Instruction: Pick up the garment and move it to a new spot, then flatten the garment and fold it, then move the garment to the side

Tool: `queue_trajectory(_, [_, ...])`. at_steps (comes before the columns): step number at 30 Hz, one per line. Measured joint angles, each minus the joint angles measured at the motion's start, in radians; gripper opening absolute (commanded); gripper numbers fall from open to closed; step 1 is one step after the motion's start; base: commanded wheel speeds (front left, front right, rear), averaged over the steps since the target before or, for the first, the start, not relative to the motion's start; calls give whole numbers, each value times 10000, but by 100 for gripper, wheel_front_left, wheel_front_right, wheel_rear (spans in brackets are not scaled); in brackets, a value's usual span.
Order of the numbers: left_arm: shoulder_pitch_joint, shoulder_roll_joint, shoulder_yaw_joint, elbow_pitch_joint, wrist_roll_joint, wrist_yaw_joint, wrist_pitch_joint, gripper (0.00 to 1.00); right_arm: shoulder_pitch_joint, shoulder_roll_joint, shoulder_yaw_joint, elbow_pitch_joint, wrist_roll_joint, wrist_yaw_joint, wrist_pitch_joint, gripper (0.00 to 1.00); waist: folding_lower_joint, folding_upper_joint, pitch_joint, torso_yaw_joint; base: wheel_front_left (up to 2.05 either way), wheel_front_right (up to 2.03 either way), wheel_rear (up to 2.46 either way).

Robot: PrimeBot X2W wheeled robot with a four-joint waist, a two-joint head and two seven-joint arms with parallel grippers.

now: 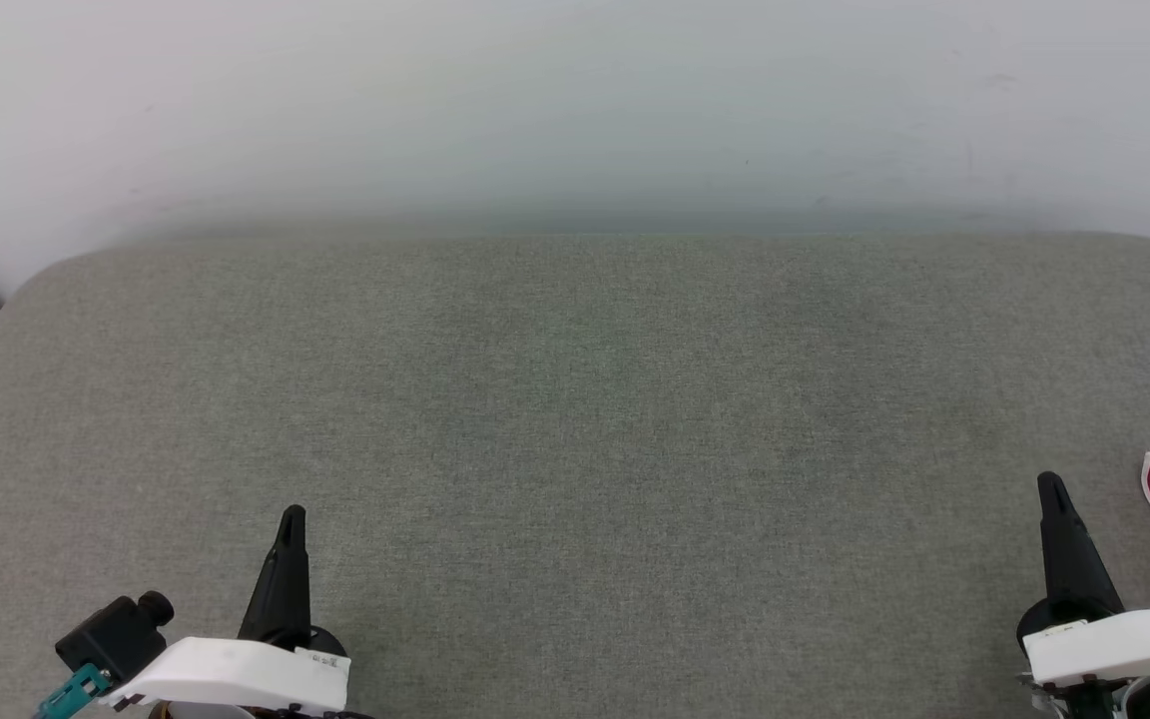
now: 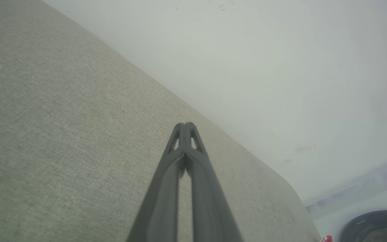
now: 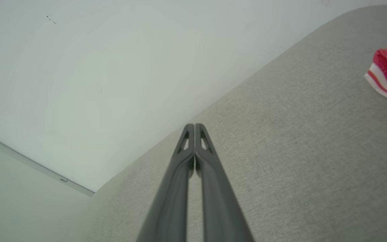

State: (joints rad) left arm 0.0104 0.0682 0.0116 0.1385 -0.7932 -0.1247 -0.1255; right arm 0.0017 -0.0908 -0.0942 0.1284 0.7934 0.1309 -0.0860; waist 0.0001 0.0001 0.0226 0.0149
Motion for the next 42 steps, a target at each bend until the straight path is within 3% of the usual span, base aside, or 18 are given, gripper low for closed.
queue_trajectory(42, [-612, 71, 343, 591, -4823, -29, 1177, 0, -598, 219, -109, 658, 4642, 0, 1133, 0, 0, 0, -93, -71, 0, 0, 0])
